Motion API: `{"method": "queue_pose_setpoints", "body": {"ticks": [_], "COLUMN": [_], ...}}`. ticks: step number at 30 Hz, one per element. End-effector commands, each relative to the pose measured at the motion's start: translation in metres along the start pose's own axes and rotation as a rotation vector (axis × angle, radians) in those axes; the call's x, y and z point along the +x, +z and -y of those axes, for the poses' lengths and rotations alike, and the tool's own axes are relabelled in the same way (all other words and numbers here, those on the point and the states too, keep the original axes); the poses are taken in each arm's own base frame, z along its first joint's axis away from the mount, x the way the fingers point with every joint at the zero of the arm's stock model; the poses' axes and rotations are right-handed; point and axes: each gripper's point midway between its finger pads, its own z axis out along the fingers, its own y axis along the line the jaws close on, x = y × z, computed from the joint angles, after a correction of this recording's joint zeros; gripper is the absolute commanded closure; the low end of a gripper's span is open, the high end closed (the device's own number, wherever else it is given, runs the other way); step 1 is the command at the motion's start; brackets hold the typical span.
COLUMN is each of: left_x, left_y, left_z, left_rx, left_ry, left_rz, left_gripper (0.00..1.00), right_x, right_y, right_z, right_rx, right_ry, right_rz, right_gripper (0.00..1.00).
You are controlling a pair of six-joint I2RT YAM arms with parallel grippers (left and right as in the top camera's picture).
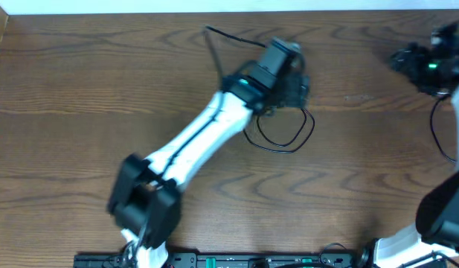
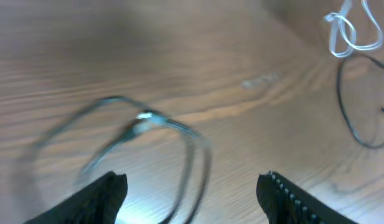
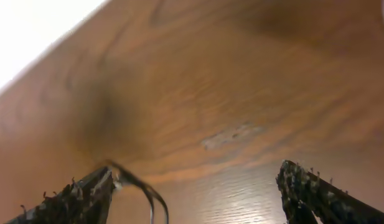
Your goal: Untangle cables
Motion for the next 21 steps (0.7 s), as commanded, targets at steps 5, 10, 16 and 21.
{"method": "queue_pose_setpoints", "body": {"ticks": [5, 10, 16, 21], "left_x": [-0.015, -0.007, -0.007, -0.007], "left_y": [-0.045, -0.059, -0.065, -0.066], "left_z": [-0.095, -0.139, -0.156, -0.16], "left_rx": [-0.23, -0.306, -0.331, -0.337], "left_ry": [-0.114, -0.202, -0.21, -0.214], "left_rz": [-0.002, -0.057, -0.067, -0.065], "left_gripper": [0.28, 0.28, 0.28, 0.28], "right_x": [0.05, 0.09, 0.13, 0.15], "right_y": [0.062, 0.097, 0.117, 0.123], "right_z": [-0.061, -0.085, -0.099, -0.108], "right_rx": [-0.071, -0.119, -0.081, -0.049], "right_ry": [-0.459, -0.645, -0.721, -0.728], "right_rz": [-0.151, -0.255, -0.354, -0.398], "right_gripper": [0.17, 0.2, 0.27, 0.3]}}
